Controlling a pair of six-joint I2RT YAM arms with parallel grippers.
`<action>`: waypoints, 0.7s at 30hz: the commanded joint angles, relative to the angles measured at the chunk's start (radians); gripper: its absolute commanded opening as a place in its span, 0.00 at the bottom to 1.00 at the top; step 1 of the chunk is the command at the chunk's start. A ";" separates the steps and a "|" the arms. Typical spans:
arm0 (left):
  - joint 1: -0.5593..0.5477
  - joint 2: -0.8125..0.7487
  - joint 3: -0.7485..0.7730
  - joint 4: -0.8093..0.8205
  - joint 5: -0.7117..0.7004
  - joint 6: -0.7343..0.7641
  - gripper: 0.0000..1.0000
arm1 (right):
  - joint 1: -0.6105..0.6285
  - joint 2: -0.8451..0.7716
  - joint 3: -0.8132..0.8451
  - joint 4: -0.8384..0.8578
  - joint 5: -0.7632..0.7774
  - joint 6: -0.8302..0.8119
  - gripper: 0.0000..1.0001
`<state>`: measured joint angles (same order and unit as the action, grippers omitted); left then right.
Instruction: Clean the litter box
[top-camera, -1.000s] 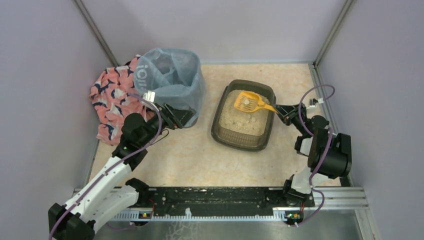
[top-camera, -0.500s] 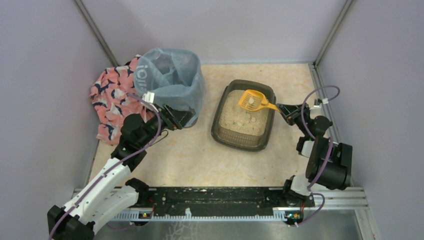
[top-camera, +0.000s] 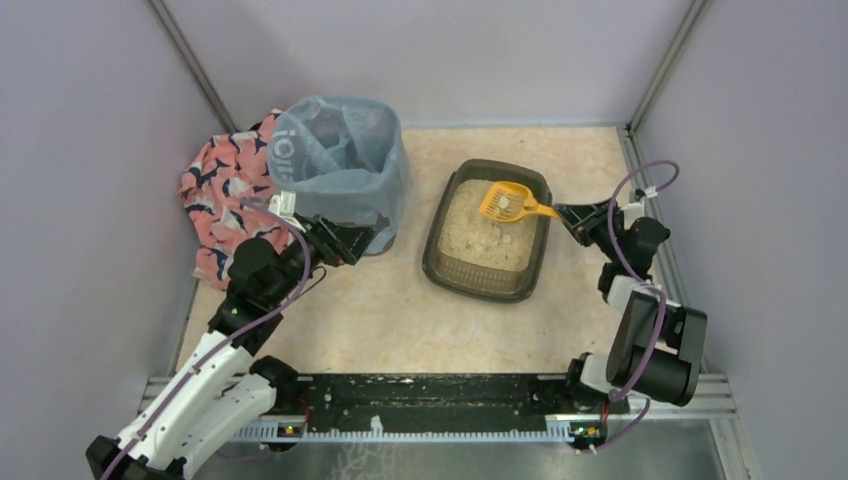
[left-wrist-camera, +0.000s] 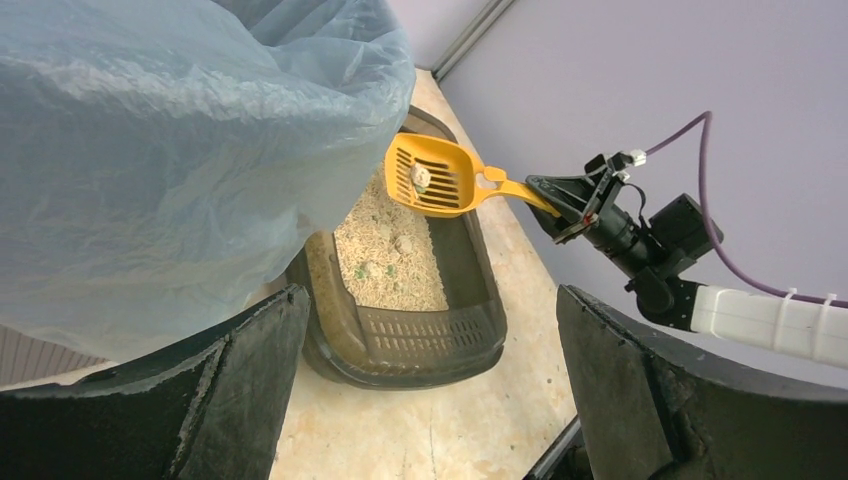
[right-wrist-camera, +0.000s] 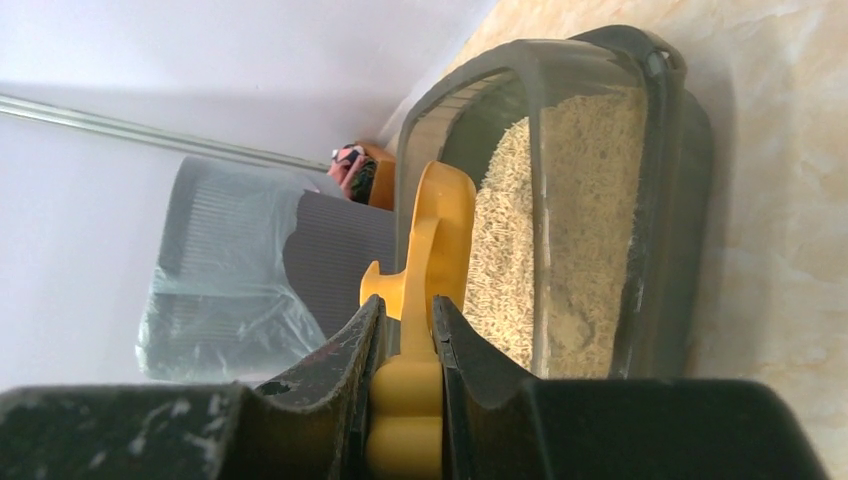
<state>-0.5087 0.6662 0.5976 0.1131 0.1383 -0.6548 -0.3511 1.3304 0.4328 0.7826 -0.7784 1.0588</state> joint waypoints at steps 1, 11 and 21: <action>-0.004 -0.028 0.049 -0.047 -0.033 0.036 0.99 | -0.009 -0.072 0.019 0.083 -0.048 0.097 0.00; -0.003 0.089 0.487 -0.391 -0.241 0.206 0.99 | 0.039 -0.227 0.226 -0.287 -0.027 -0.015 0.00; -0.002 0.041 0.448 -0.402 -0.301 0.199 0.99 | 0.199 -0.178 0.546 -0.448 -0.014 0.077 0.00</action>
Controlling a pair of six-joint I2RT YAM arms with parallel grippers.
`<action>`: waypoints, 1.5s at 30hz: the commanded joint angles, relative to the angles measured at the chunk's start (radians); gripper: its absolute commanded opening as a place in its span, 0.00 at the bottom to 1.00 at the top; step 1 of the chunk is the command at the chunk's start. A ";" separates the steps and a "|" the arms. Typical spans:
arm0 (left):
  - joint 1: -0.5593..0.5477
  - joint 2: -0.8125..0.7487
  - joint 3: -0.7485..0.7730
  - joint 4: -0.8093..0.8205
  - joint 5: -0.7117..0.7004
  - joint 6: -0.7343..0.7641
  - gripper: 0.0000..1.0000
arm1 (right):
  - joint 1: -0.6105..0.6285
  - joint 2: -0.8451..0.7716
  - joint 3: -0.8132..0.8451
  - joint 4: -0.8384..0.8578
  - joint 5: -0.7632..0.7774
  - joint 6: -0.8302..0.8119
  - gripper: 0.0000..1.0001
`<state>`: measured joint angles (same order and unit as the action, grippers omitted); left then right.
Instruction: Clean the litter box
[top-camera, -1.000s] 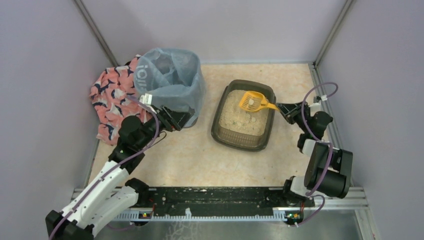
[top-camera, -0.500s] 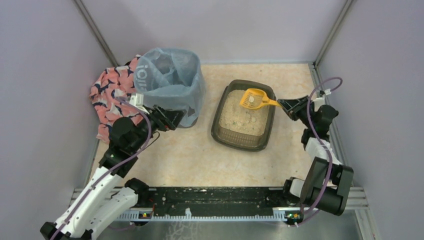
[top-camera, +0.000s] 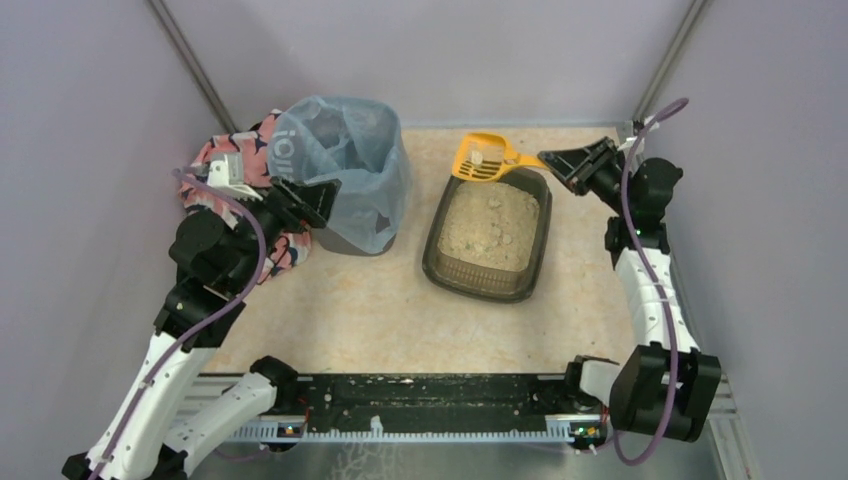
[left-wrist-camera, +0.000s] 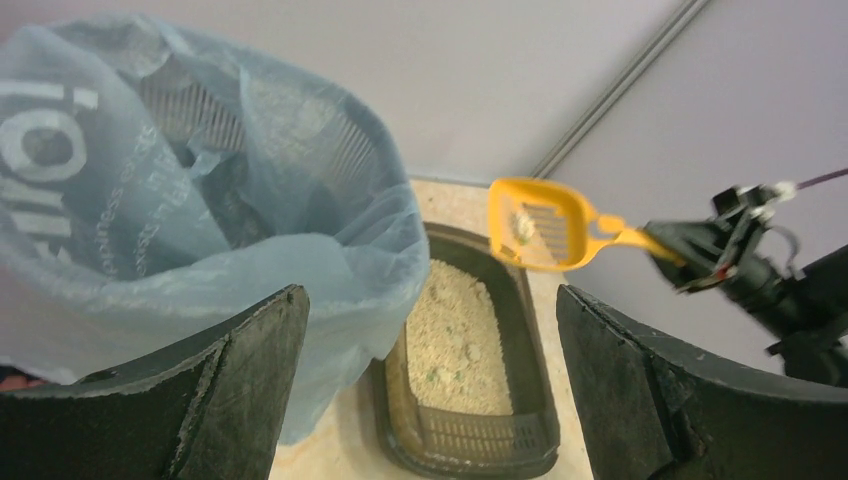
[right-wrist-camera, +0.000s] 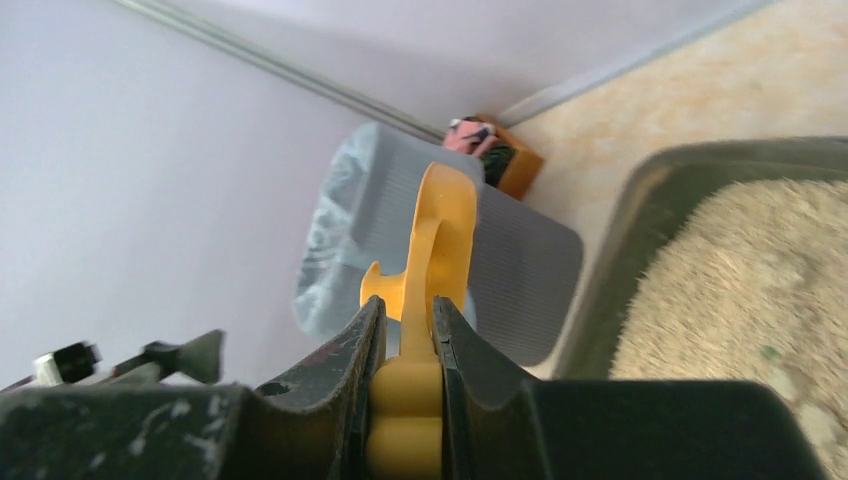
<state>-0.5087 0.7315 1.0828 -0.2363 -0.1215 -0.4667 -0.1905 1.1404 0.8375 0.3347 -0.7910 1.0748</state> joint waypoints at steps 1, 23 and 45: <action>-0.003 -0.032 -0.041 -0.060 -0.054 0.011 0.99 | 0.054 0.023 0.173 -0.005 0.001 0.068 0.00; -0.002 -0.192 -0.110 -0.161 -0.024 0.032 0.99 | 0.691 0.602 0.980 -0.345 0.290 -0.515 0.00; -0.003 -0.260 -0.248 -0.112 -0.009 0.043 0.99 | 0.858 0.588 1.225 -0.474 0.399 -0.799 0.00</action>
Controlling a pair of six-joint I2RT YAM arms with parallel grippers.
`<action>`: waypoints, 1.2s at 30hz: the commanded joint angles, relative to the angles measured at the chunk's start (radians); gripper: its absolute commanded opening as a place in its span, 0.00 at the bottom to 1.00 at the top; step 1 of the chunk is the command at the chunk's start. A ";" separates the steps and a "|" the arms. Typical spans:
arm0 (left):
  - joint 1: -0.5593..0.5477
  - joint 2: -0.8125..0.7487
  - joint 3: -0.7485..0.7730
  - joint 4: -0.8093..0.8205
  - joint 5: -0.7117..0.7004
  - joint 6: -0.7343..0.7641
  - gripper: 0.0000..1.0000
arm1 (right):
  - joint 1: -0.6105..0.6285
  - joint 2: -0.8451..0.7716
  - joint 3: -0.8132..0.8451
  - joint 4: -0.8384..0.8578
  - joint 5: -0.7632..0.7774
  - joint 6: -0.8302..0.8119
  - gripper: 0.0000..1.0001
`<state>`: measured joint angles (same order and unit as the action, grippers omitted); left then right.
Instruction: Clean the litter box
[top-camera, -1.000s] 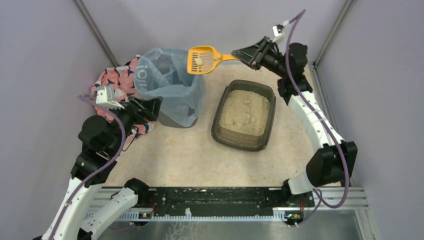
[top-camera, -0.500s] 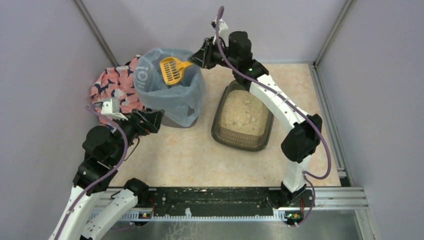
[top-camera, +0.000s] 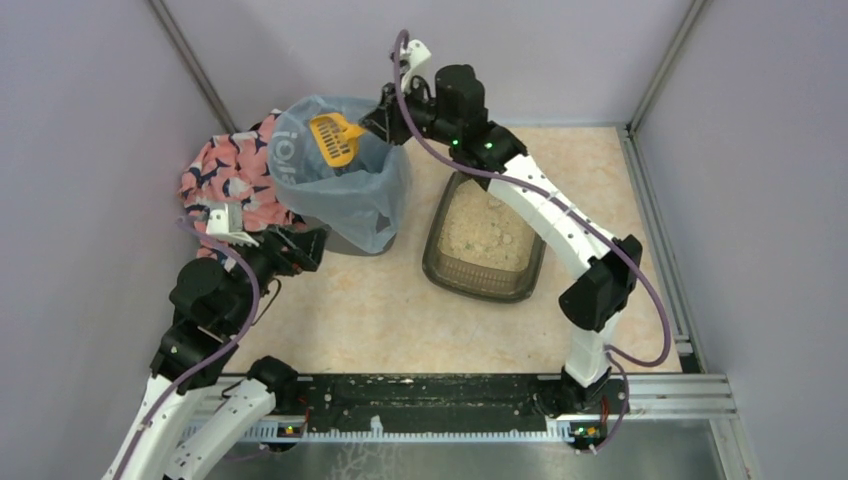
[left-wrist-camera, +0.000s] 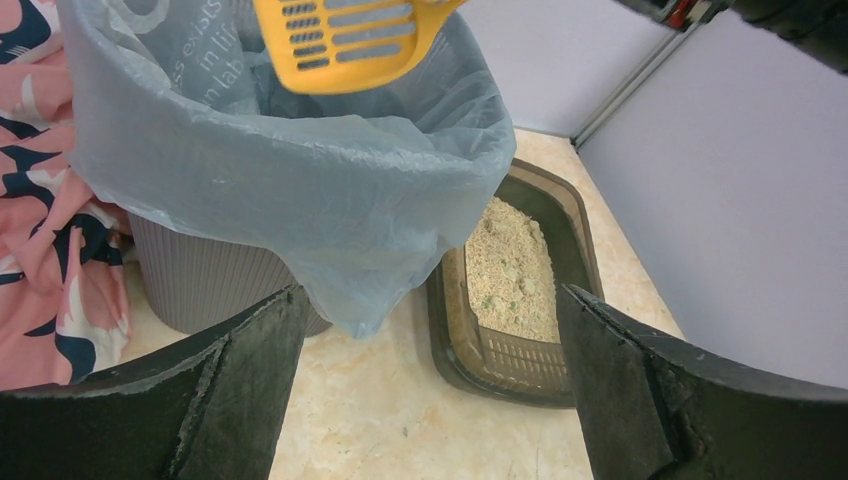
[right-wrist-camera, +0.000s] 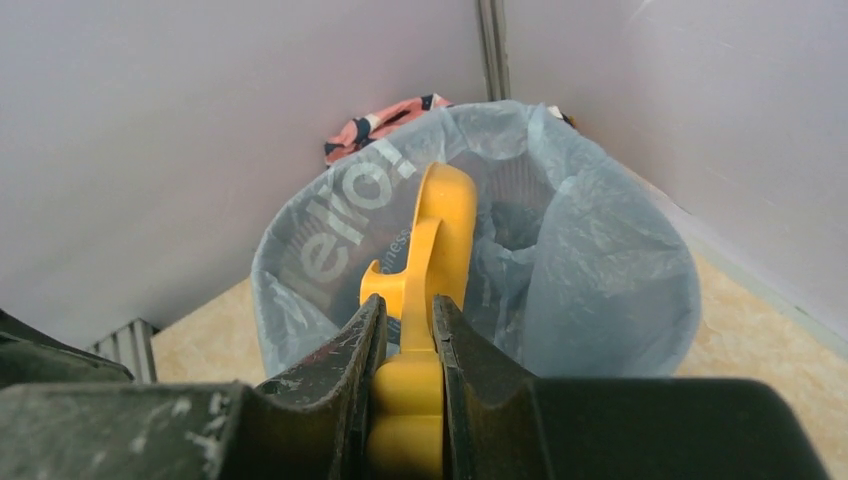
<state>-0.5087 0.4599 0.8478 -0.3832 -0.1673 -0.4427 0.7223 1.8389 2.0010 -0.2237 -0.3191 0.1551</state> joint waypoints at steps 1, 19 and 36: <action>-0.003 0.012 -0.014 0.036 0.039 0.012 0.99 | -0.081 -0.135 0.024 0.134 -0.108 0.178 0.00; -0.006 0.279 -0.009 0.311 0.462 -0.072 0.99 | -0.719 -0.797 -0.991 0.717 -0.429 0.818 0.00; -0.013 0.643 0.141 0.716 0.881 -0.287 0.99 | -0.718 -1.138 -1.052 0.431 -0.731 0.780 0.00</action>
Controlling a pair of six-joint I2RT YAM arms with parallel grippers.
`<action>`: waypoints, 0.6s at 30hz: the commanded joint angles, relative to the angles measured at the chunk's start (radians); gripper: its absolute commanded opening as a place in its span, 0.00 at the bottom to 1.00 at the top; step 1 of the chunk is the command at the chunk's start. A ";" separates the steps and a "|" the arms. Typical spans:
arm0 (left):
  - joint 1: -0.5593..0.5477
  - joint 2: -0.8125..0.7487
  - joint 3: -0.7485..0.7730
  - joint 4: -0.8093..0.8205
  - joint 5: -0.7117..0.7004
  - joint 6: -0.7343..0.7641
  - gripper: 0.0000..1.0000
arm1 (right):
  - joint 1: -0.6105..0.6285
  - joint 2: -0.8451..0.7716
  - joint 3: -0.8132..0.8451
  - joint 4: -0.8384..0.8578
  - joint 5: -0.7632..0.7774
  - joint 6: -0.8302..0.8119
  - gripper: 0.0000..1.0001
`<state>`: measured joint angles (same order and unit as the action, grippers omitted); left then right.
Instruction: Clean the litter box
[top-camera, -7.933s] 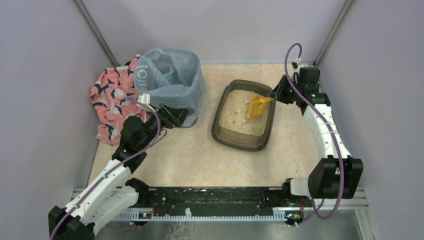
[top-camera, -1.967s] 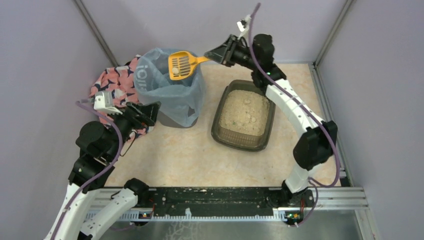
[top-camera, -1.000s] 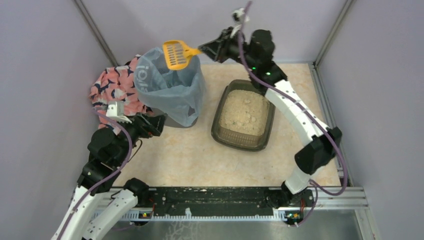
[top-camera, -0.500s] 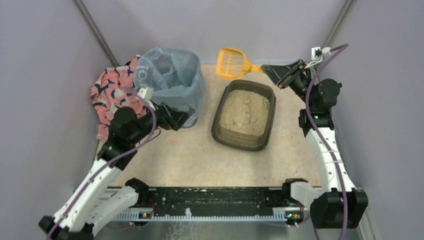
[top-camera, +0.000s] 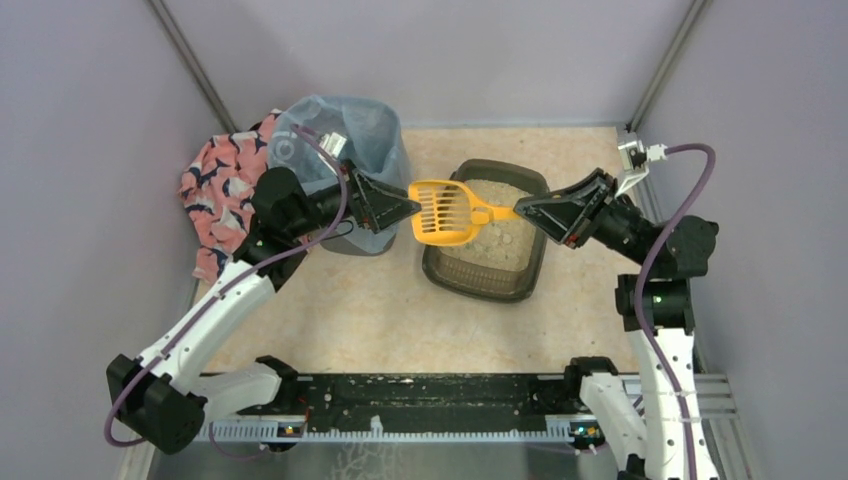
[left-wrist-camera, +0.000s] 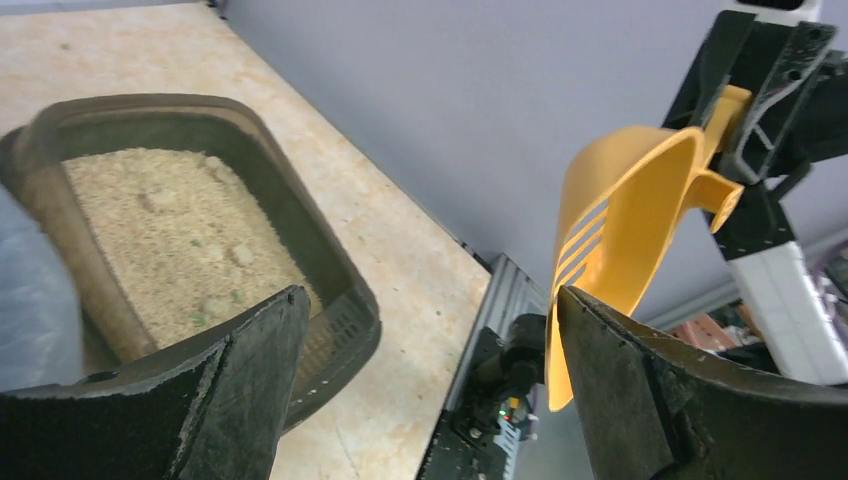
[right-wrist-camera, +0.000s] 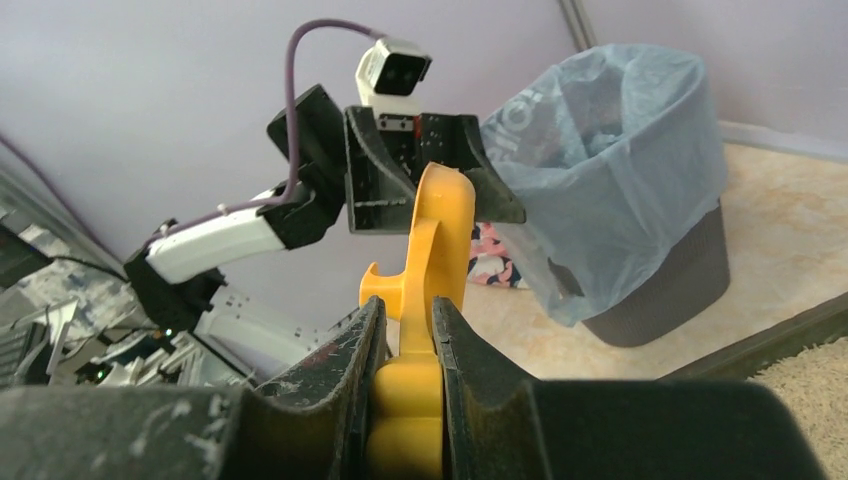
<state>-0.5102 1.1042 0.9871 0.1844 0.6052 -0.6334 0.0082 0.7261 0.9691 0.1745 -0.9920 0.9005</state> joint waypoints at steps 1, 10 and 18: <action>-0.017 -0.002 0.000 0.166 0.122 -0.114 0.98 | -0.004 -0.031 -0.039 0.042 -0.062 0.044 0.00; -0.130 0.028 -0.006 0.225 0.246 -0.150 0.87 | -0.004 -0.009 -0.097 0.208 -0.078 0.150 0.00; -0.219 0.030 -0.049 0.200 0.188 -0.095 0.08 | -0.005 0.003 -0.104 0.302 -0.087 0.213 0.00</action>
<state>-0.7116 1.1503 0.9535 0.3573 0.7914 -0.7597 0.0082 0.7380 0.8566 0.3798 -1.0950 1.0962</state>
